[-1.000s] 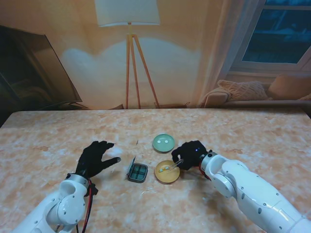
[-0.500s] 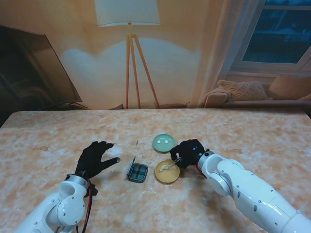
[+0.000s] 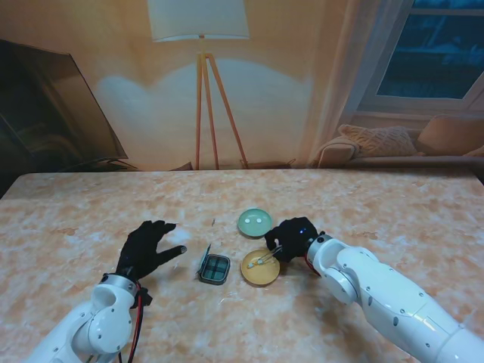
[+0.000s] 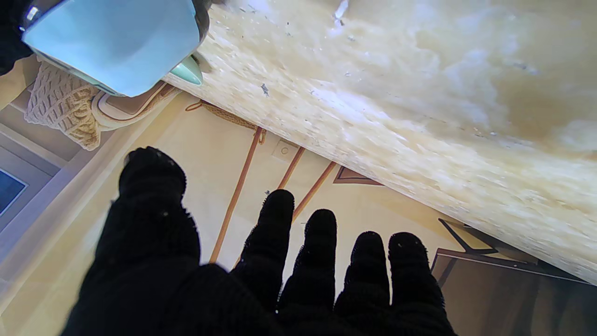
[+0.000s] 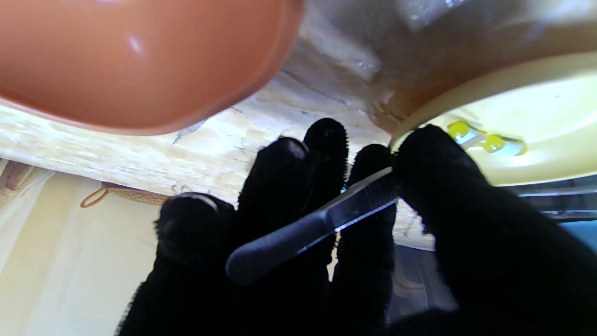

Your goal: Refill the pill box with tweezers

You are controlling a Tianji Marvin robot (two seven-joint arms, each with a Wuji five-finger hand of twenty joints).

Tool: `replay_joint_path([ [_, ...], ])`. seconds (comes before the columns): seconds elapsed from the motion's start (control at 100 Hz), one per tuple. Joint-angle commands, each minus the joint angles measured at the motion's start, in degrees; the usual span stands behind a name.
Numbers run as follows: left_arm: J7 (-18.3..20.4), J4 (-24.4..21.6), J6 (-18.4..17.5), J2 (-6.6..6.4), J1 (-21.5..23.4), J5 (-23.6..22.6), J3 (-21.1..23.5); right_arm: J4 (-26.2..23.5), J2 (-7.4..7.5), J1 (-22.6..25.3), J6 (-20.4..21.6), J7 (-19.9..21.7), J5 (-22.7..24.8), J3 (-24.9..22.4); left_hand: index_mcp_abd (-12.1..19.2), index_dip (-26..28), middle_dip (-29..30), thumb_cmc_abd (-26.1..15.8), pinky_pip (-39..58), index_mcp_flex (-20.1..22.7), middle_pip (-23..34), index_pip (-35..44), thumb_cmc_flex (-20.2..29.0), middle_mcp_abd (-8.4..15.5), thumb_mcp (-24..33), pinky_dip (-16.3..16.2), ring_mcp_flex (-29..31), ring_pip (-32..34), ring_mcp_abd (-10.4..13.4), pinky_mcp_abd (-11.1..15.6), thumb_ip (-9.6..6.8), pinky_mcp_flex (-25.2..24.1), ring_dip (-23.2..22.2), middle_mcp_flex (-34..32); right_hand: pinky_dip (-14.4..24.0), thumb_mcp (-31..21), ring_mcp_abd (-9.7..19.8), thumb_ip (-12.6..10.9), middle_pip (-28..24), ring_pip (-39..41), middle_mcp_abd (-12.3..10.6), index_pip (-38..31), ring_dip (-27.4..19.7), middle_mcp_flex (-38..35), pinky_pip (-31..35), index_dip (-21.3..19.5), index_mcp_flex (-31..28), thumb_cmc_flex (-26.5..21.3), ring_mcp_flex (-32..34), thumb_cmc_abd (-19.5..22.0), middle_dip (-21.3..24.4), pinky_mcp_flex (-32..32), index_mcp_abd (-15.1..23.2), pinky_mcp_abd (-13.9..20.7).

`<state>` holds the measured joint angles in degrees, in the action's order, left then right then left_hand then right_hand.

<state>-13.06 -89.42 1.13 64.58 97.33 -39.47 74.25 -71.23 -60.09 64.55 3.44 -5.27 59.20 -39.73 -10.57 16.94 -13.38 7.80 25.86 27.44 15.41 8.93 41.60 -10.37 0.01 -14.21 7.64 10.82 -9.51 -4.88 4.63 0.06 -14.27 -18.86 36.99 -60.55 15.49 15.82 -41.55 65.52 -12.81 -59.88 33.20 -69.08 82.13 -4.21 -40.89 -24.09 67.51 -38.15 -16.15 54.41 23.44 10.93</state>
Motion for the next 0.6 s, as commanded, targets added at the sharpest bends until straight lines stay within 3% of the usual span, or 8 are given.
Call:
replay_joint_path([
  [0.0,0.9,0.0,-0.1,0.19,0.4,0.2,0.1,0.2,-0.32,0.2,-0.2,0.7,0.1,0.5,0.0,0.1,-0.2,-2.2,-0.5,1.1,-0.2,-0.9,1.2,0.8,-1.2,0.4,-1.9,0.6,1.5,2.4,-1.90,-1.0,0.5,0.3,1.1,-1.3,5.7,-0.8,-1.3,1.9,4.5,-1.9,1.4,0.3,2.5,-0.1,-0.7,-2.2,0.2,0.1,-1.5,1.5,1.6,6.4],
  [0.39,1.0,0.1,0.0,0.17,0.4,0.3,0.0,1.2,-0.74,-0.2,-1.0,-0.6,-0.7,1.6,0.1,0.0,-0.2,-2.1,-0.5,1.1,-0.1,-0.9,1.2,1.0,-1.2,0.4,-1.8,0.7,1.6,2.4,-1.89,-0.9,0.5,0.2,1.4,-0.8,6.0,-1.0,-2.3,2.9,4.0,-3.1,1.7,-1.7,3.9,-0.2,-3.7,-3.0,1.6,1.5,-1.4,2.2,3.5,6.7],
  [0.59,0.8,0.3,-0.2,0.21,0.3,0.5,-0.1,1.4,-0.69,-0.5,-0.3,-0.6,-0.7,1.8,-0.1,-0.1,-0.2,-2.1,-0.5,1.1,-0.1,-0.9,1.2,1.0,-1.2,0.4,-1.8,0.7,1.6,2.4,-1.89,-1.0,0.5,0.2,1.6,-2.3,5.8,-1.4,-2.7,3.1,4.2,-4.3,1.8,-3.2,4.3,0.2,-6.6,-3.4,2.4,-0.1,-0.8,2.6,5.2,6.4],
])
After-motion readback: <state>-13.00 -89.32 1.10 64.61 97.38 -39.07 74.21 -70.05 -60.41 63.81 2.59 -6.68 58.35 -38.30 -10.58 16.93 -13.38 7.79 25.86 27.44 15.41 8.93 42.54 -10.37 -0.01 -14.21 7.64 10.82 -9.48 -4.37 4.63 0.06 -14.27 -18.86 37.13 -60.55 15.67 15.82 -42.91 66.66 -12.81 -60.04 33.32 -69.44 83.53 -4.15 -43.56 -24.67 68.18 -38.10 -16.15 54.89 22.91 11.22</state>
